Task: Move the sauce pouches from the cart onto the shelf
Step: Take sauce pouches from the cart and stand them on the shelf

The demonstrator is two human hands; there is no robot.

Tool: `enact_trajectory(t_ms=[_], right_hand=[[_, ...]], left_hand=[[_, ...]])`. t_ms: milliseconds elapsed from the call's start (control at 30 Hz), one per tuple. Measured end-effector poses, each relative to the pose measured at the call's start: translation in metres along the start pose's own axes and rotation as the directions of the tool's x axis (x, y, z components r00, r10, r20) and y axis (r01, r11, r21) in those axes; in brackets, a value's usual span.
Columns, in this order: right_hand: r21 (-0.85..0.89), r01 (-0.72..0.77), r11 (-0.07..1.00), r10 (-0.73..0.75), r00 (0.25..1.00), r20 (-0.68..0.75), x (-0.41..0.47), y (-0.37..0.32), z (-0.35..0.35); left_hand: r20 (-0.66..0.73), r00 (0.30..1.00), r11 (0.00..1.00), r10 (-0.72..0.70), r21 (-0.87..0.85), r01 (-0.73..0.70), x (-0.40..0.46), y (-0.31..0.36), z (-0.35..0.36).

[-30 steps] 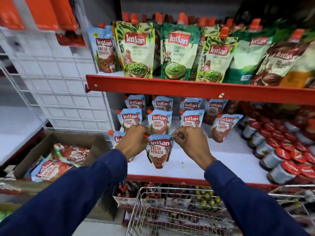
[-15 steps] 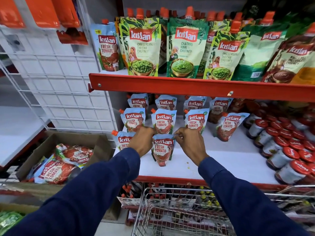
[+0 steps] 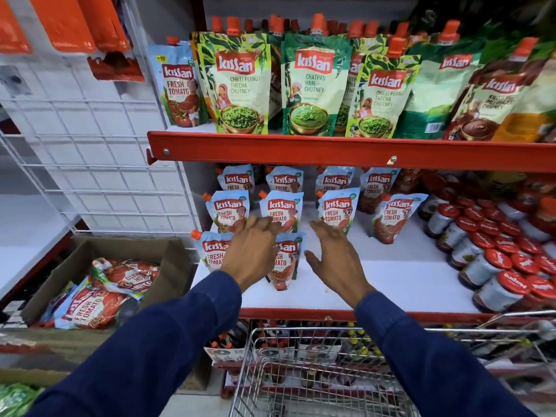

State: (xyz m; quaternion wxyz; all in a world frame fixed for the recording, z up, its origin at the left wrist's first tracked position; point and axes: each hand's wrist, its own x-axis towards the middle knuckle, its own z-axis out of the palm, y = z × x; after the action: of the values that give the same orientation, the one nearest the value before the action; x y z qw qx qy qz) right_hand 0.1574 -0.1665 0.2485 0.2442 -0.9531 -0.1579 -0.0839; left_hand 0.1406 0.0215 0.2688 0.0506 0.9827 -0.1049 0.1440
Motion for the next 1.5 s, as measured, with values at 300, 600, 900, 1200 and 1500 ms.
enact_trajectory(t_ms=[300,600,900,1200,1500], right_hand=[[-0.304,-0.024,0.952,0.065,0.990,0.125,-0.131,0.057,0.047],[-0.322,-0.214,0.922,0.354,0.801,0.483,-0.238,0.129,0.096],[-0.244,-0.345,0.906,0.414,0.613,0.672,-0.296,0.160,0.162],[-0.126,-0.433,0.893,0.430,0.734,0.526,-0.297,0.161,0.175],[0.152,-0.418,0.896,0.311,0.833,0.457,-0.258,0.151,0.080]], left_hand=[[0.179,0.966,0.982,0.188,-0.005,-0.190,-0.113,0.062,0.066],[0.591,0.771,0.971,0.237,-0.124,-0.204,-0.184,0.110,0.160],[0.744,0.644,0.979,0.177,-0.068,-0.191,-0.206,0.139,0.230],[0.720,0.681,0.981,0.132,0.005,-0.195,-0.204,0.145,0.242],[0.545,0.837,0.993,0.051,-0.113,0.013,-0.191,0.141,0.167]])
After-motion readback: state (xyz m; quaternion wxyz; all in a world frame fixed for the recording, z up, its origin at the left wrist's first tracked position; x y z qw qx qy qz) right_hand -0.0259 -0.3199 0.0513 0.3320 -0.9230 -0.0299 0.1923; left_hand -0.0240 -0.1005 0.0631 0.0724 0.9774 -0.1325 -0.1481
